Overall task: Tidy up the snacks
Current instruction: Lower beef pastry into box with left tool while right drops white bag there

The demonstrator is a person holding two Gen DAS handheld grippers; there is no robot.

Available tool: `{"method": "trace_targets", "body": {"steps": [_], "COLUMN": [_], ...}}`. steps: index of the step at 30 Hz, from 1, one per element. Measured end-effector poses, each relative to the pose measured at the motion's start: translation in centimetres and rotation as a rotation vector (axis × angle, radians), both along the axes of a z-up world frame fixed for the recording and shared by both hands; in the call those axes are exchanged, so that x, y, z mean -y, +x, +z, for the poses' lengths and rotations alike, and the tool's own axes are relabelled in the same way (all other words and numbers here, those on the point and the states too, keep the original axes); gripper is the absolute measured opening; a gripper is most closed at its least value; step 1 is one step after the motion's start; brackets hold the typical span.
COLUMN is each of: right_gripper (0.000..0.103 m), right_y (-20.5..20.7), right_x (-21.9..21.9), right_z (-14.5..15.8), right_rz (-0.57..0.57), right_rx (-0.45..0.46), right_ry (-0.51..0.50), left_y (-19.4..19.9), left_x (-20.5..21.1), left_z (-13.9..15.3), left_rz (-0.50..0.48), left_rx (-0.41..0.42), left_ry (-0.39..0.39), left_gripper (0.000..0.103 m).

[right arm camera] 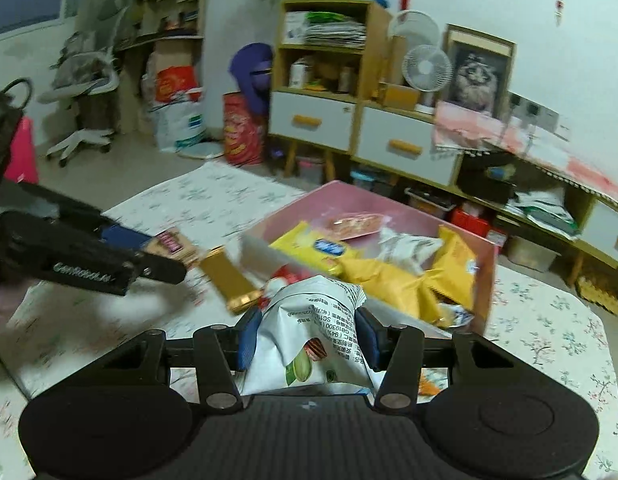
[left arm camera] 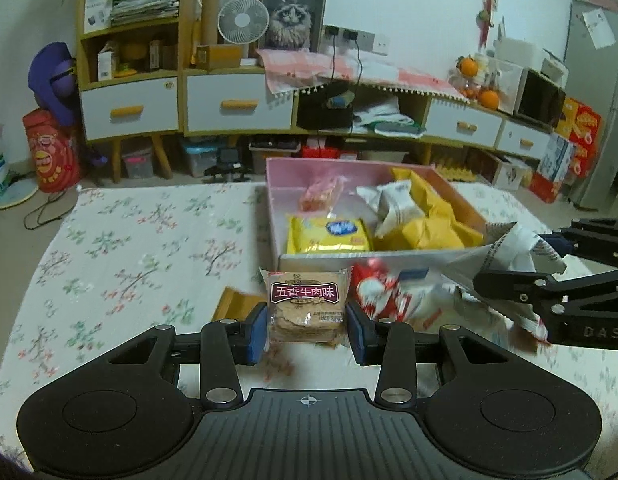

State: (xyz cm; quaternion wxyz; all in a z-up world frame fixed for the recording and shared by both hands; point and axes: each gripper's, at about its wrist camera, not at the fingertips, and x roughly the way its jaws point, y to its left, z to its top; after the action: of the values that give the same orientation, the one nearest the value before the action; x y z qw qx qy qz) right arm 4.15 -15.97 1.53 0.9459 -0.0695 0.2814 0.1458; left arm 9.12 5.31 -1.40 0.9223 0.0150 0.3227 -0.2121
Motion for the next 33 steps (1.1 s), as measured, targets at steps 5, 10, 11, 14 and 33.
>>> {"method": "trace_targets", "body": {"steps": [5,10,11,14,33], "right_gripper": [0.021,0.021,0.021,0.021,0.022], "right_y": [1.7,2.8,3.0,3.8,8.2], "right_x": [2.0,3.6,4.0,5.0,8.1], "right_z": [-0.1,-0.5,-0.6,-0.7,-3.4], "right_rz": [-0.07,-0.117,-0.126,-0.159,-0.296], "right_rx": [0.021,0.033,0.032,0.03,-0.049], "right_ry": [0.035,0.072,0.079,0.115,0.2], "left_y": [1.2,2.4,2.9,4.0,12.0], "left_x": [1.4,2.9,3.2,3.8,11.5], "left_z": [0.3,0.4,0.4,0.6,-2.1], "left_rz": [0.002,0.0,0.007,0.011,-0.108], "left_rx": [0.02,0.042,0.04,0.029,-0.049], "left_ry": [-0.013,0.006,0.008,-0.003,0.14], "left_gripper": [0.038,0.038,0.038,0.038,0.038]}}
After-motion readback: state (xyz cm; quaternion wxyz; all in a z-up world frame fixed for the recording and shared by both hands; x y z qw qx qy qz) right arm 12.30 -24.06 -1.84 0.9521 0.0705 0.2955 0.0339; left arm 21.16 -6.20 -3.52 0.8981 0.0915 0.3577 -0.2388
